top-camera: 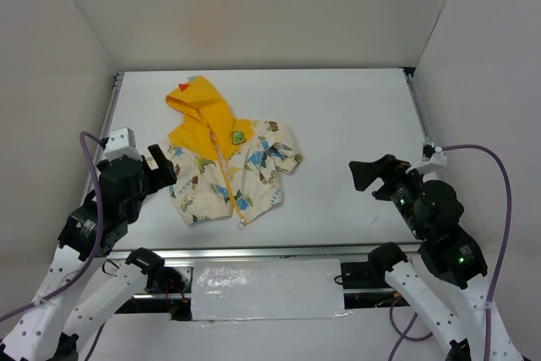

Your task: Zip up the jacket

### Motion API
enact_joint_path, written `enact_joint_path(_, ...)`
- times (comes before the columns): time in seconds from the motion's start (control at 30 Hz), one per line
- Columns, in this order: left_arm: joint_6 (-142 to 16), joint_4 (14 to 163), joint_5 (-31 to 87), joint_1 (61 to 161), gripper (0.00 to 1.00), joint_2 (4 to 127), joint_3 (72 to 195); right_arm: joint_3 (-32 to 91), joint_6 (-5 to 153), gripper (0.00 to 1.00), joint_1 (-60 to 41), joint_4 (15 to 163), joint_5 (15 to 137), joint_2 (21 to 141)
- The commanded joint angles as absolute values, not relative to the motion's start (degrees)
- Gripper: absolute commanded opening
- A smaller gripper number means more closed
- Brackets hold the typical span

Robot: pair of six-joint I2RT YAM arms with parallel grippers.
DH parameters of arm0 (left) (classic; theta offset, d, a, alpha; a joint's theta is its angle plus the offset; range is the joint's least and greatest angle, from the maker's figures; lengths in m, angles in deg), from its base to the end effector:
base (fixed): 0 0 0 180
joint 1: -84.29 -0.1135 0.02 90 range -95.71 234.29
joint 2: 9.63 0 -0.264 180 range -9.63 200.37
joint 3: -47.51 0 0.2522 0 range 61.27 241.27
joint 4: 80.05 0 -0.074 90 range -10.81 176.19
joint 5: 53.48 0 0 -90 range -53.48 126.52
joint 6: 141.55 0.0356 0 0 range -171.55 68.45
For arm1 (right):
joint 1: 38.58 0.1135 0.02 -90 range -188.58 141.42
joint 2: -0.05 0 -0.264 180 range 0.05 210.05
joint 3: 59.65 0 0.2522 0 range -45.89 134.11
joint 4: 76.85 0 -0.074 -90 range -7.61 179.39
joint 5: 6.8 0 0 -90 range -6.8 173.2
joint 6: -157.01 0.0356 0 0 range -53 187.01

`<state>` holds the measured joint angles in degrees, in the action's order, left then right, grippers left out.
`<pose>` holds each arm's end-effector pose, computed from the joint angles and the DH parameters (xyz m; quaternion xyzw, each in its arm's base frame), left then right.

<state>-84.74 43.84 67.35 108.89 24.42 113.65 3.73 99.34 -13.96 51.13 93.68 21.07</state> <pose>0.1080 -0.0294 0.3527 -0.2049 0.7955 -0.0584 0.5673 0.0640 0.0222 0.3598 0.1099 0.7553 0.2449 0.5979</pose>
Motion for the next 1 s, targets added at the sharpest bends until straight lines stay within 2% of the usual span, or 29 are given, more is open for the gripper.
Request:
enact_joint_path(0.0, -83.98, 45.94, 66.49, 108.55, 0.99, 25.00, 113.65, 6.23, 99.70, 1.00, -13.53, 50.63, 95.07, 20.71)
enact_joint_path(0.37, -85.55, 46.12, 63.59, 108.37, 0.99, 26.75, 113.39, 5.26, 99.00, 1.00, -13.62, 51.25, 88.93, 22.02)
enact_joint_path(0.63, -93.38, 44.87, 55.69, 109.34, 0.97, 43.35, 112.70, 3.06, 97.68, 1.00, -13.53, 52.30, 84.18, 27.12)
enact_joint_path(0.77, -99.07, 51.64, 51.11, 115.38, 0.95, 47.05, 108.48, 1.92, 97.24, 1.00, -13.53, 52.39, 83.47, 28.52)
enact_joint_path(0.97, -105.15, 55.42, 55.32, 125.58, 0.87, 55.40, 105.57, 0.87, 96.89, 1.00, -13.53, 51.86, 83.47, 27.30)
